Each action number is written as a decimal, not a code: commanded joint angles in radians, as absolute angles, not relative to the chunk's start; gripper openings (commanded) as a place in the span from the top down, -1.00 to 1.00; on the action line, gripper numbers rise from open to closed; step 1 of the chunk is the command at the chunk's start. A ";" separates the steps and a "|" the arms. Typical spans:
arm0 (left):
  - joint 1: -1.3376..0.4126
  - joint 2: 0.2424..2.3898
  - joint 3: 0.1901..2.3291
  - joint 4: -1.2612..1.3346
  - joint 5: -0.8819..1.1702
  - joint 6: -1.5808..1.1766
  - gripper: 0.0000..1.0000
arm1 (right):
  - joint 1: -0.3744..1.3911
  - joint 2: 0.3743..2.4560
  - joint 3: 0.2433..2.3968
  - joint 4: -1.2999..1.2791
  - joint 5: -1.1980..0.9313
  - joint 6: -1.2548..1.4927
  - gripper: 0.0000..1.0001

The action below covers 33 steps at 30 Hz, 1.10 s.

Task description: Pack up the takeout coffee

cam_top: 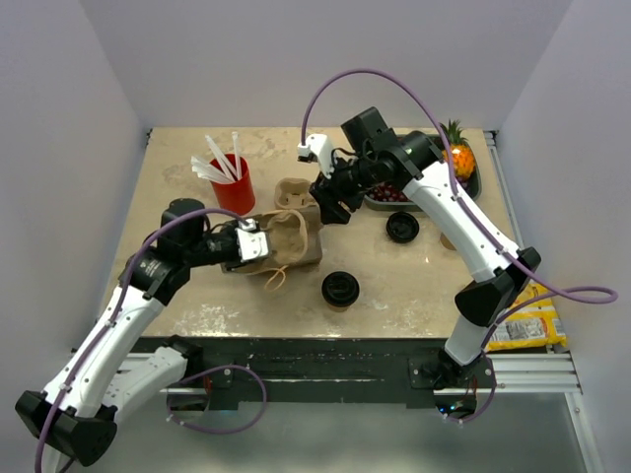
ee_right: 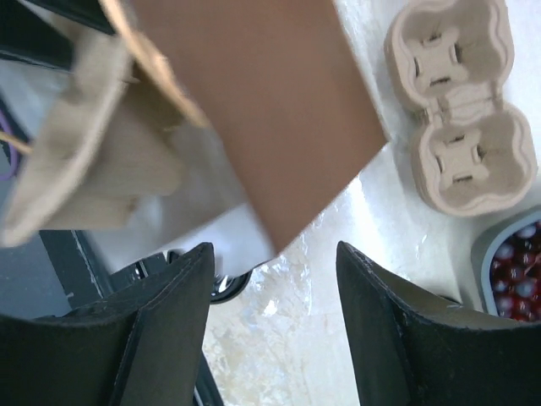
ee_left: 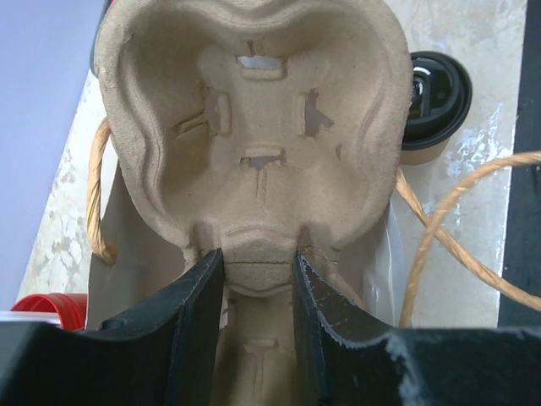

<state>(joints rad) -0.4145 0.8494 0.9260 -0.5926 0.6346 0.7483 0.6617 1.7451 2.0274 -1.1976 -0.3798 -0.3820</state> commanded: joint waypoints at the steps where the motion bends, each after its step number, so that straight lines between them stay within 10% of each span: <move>1: -0.417 0.912 0.966 -0.597 0.560 0.787 1.00 | 0.664 1.724 2.077 -1.216 -0.471 -0.443 -0.25; 33: -0.580 1.042 1.253 -0.871 0.313 0.808 1.00 | 0.663 1.770 2.102 -1.137 -0.559 -0.266 -0.41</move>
